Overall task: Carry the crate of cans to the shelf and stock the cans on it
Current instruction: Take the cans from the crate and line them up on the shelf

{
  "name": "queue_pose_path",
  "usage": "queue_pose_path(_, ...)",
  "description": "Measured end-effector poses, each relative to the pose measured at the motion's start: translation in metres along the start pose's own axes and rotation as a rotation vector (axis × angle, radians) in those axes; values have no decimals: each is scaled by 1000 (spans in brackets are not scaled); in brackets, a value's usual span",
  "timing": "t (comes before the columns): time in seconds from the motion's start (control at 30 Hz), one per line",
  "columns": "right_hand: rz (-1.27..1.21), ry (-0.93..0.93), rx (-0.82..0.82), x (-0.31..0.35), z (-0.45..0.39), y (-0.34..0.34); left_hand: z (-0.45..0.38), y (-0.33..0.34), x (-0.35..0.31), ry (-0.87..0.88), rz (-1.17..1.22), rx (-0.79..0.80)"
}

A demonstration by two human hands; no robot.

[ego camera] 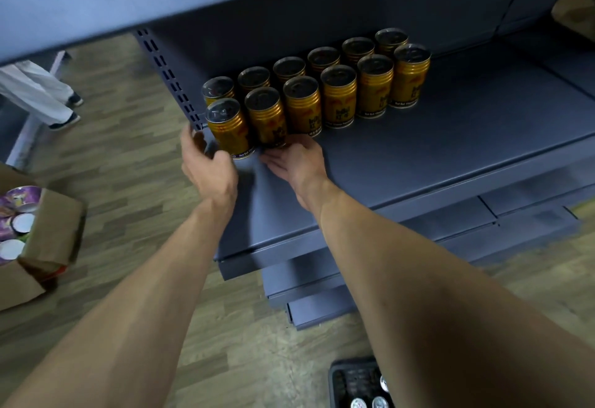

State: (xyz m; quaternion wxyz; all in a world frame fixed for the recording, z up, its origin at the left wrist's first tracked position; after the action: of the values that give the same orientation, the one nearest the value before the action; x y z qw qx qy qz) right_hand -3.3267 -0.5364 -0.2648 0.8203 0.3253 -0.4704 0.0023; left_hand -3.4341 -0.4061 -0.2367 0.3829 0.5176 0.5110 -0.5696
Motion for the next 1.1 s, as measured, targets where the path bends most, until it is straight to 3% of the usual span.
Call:
queue_pose_path(0.07, 21, -4, -47, -2, -2, -2, 7, -4, -1, -20, 9, -57)
queue_pose_path(0.13, 95, -42, -98, -1, -3, -4, 12, 6, -3, 30, -107, 31)
queue_pose_path(0.27, 562, -189, -174, 13, -4, -16, 11, 11, -15, 92, -298, 66)
queue_pose_path(0.6, 559, -222, -175, 16, -4, -11, -11, 0, -14, 133, -355, 91)
queue_pose_path(0.77, 1175, -541, -187, 42, 1, 9, -12, 4, -20, 204, -341, 133)
queue_pose_path(0.93, 1125, -568, -214, 53, 1, 3, -9, 5, -19, 230, -335, 179)
queue_pose_path(1.03, 1137, -665, -334, 69, 5, -3, 0, 1, -47, 517, -426, 17)
queue_pose_path(1.1, 1303, -853, -365, 87, 8, 4, 13, 14, -77, 767, -471, 18)
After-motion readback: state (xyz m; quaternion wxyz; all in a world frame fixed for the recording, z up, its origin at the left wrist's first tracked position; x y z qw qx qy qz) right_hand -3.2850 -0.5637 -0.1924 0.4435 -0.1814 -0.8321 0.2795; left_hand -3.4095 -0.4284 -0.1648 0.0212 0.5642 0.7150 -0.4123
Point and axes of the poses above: each hand's wrist, its own z-axis away from the middle knuckle, its own y-axis out of the palm, x = y × z, the point moved 7 cm from there along -z, towards the middle knuckle, and after that the axes turned 6 degrees about -y, right-handed, at the moved point
